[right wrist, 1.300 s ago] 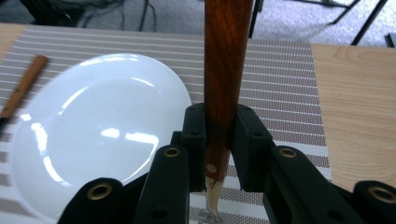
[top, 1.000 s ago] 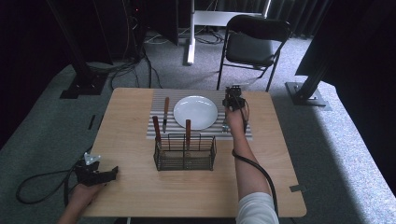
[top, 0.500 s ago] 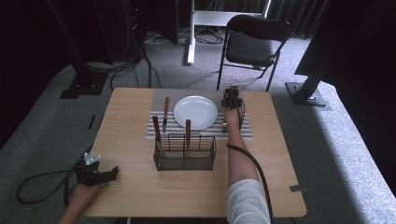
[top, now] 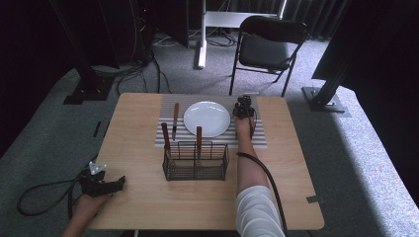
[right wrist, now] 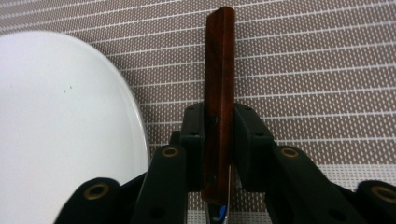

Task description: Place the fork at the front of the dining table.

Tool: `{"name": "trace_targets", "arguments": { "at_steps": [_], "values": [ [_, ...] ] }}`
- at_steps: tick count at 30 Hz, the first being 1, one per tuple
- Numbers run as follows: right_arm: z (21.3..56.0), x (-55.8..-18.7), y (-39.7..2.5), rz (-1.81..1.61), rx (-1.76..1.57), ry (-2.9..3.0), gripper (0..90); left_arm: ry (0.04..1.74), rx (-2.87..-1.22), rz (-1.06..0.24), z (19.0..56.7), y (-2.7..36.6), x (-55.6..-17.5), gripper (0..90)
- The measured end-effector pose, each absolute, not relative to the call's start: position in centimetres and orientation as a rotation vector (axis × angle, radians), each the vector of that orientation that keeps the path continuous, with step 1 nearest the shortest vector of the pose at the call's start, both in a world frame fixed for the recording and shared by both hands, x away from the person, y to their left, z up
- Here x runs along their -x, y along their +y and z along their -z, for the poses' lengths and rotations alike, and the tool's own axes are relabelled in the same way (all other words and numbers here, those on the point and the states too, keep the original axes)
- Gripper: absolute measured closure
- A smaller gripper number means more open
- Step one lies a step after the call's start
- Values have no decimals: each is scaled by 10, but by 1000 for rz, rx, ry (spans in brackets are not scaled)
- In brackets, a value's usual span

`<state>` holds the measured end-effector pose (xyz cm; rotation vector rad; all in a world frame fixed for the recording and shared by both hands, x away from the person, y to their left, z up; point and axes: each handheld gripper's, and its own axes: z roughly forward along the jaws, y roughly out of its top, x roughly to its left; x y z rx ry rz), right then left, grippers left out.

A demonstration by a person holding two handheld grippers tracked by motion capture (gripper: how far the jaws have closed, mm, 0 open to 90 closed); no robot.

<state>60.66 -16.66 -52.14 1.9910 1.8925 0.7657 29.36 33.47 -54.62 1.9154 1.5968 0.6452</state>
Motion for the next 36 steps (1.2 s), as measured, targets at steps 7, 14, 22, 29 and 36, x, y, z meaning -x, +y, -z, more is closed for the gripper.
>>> {"name": "trace_targets", "arguments": {
  "at_steps": [7,14,22,29,36],
  "values": [
    [522,-606,-161,-757,-1917,1949,531,1598,-1915,-645,546,335,-294,4],
    [519,-597,-170,-744,-1877,1948,397,1598,-1916,-645,546,335,-294,4],
    [515,-582,-183,-851,-1877,1931,229,1598,-1916,-645,546,335,-294,3],
    [509,-567,-178,-896,-1753,1970,167,1598,-1916,-645,546,335,-294,4],
    [507,-555,-176,-915,-1675,2024,164,1598,-1916,-645,546,335,-294,4]
  ]
}}
